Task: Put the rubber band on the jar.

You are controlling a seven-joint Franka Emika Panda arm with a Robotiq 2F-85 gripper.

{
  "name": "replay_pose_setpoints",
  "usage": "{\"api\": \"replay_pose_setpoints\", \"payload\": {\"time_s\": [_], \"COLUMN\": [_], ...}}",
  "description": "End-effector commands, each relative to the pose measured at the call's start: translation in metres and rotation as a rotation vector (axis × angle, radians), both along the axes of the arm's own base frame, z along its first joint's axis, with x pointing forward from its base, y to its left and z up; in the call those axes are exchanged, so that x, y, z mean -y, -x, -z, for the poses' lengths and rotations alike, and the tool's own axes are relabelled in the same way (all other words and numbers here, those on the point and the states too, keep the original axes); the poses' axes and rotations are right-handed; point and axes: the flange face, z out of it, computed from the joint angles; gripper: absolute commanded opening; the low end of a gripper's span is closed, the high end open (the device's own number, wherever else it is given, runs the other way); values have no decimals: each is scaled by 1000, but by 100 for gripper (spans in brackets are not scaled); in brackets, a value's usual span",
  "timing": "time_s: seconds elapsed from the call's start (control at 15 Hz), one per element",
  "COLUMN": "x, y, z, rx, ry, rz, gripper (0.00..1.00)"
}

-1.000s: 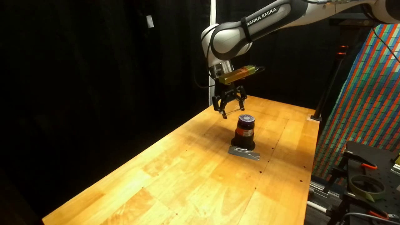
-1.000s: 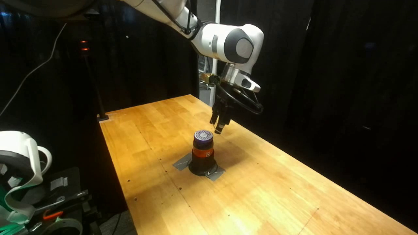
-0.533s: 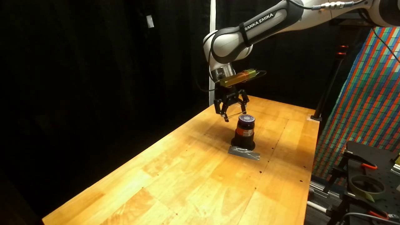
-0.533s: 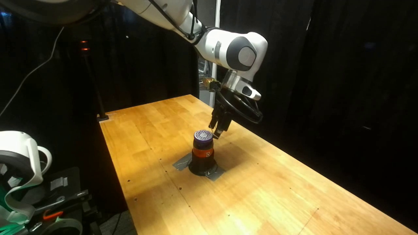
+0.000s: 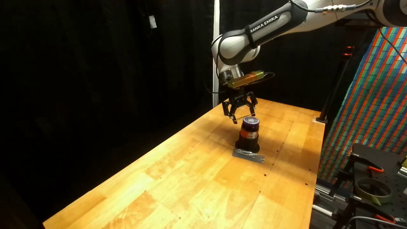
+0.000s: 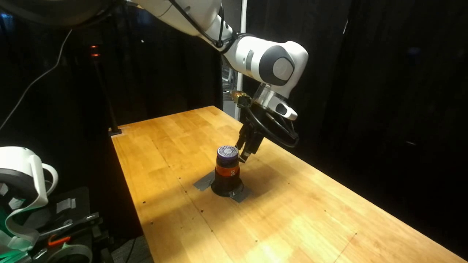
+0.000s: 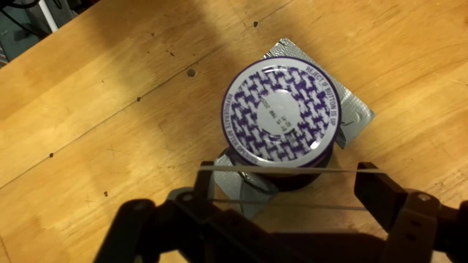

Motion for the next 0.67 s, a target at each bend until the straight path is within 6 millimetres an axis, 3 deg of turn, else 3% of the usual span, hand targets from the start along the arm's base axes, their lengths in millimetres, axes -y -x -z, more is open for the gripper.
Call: {"api": "replay_pose_setpoints", "payload": {"time_s": [0.0,0.6], "x": [3,-14], "y": [12,38], "z": [-8,-35], "rx": [-20,-6], "ry": [-49,-166], "rz": [-16,-101], "gripper": [100,100]}}
